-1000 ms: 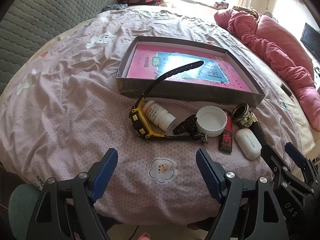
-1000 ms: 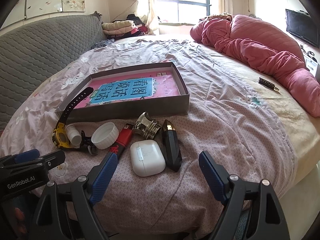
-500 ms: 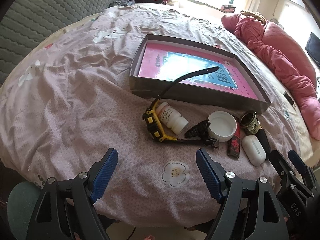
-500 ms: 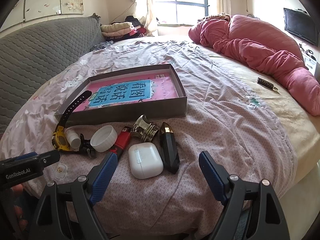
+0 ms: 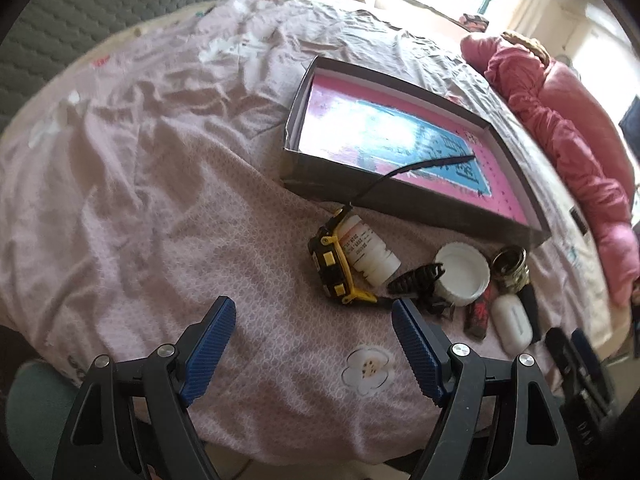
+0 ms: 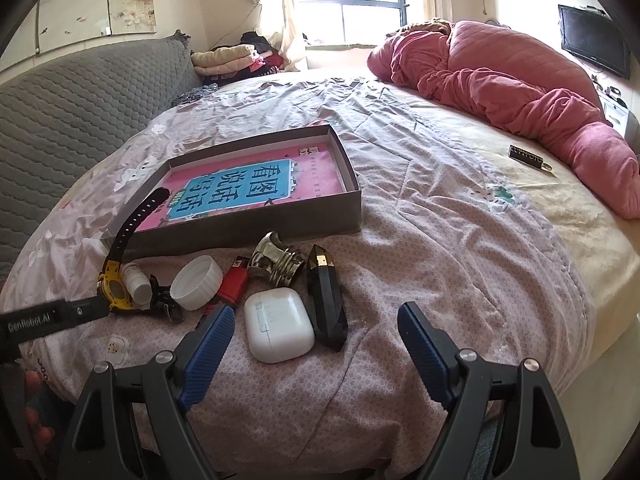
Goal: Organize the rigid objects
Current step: 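Grasp the yellow-black watch with the left tool while the right tool grasps the black lipstick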
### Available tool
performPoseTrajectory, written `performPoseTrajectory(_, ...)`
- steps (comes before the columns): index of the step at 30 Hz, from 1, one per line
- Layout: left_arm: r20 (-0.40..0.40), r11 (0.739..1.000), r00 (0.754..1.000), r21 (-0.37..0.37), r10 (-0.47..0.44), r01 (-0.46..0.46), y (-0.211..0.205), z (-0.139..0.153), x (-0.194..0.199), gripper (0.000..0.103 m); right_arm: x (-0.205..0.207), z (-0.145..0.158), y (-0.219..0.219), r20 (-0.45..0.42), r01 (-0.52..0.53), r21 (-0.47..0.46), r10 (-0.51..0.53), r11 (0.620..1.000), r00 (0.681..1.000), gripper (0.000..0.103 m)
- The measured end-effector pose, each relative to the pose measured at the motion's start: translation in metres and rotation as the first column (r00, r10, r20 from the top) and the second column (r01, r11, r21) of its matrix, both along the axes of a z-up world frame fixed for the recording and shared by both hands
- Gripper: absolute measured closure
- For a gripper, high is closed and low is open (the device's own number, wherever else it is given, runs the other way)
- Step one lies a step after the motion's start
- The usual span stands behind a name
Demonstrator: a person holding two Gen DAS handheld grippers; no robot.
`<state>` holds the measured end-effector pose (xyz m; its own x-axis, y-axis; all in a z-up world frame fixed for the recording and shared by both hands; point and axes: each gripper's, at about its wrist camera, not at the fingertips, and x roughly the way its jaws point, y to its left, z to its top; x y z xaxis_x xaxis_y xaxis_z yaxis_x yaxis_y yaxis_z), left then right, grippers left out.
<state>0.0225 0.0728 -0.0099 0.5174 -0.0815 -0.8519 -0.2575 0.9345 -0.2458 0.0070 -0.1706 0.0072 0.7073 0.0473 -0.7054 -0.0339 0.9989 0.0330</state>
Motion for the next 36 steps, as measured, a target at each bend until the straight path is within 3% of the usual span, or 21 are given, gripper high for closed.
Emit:
performPoseTrajectory(7, -0.001, 0.995, 1.000, -0.096, 0.015, -0.015, 0.004, -0.010, 0.010, 0.023, 0.008, -0.002, -0.010, -0.008, 0.037, 0.006, -0.037, 0.999, 0.999, 0.020)
performPoseTrajectory(12, -0.002, 0.991, 1.000, -0.133, 0.021, -0.022, 0.007, -0.014, 0.018, 0.039, 0.014, -0.005, -0.014, -0.016, 0.053, 0.000, -0.053, 0.999, 0.998, 0.020)
performPoseTrajectory(17, -0.018, 0.991, 1.000, -0.130, 0.022, -0.024, 0.006, -0.019, 0.025, 0.059, 0.022, -0.010, -0.017, -0.039, 0.061, -0.014, -0.062, 0.998, 0.997, 0.020)
performPoseTrajectory(21, -0.016, 0.990, 1.000, -0.142, 0.021, -0.023, 0.007, -0.020, 0.030, 0.062, 0.027, -0.013, -0.020, -0.058, 0.063, -0.010, -0.063, 0.998, 0.996, 0.021)
performPoseTrajectory(26, -0.028, 0.989, 0.999, -0.146, 0.029, -0.033, 0.007, -0.021, 0.039, 0.075, 0.031, -0.017, -0.019, -0.069, 0.057, -0.018, -0.058, 0.998, 0.996, 0.023)
performPoseTrajectory(30, -0.038, 0.991, 0.999, -0.133, 0.028, -0.033, 0.003, -0.024, 0.044, 0.079, 0.036, -0.020, -0.019, -0.080, 0.051, -0.028, -0.054, 0.998, 0.995, 0.026)
performPoseTrajectory(36, -0.037, 0.994, 0.999, -0.105, 0.015, -0.018, -0.001, -0.026, 0.046, 0.080, 0.043, -0.025, -0.018, -0.102, 0.024, -0.023, -0.026, 0.999, 0.994, 0.041)
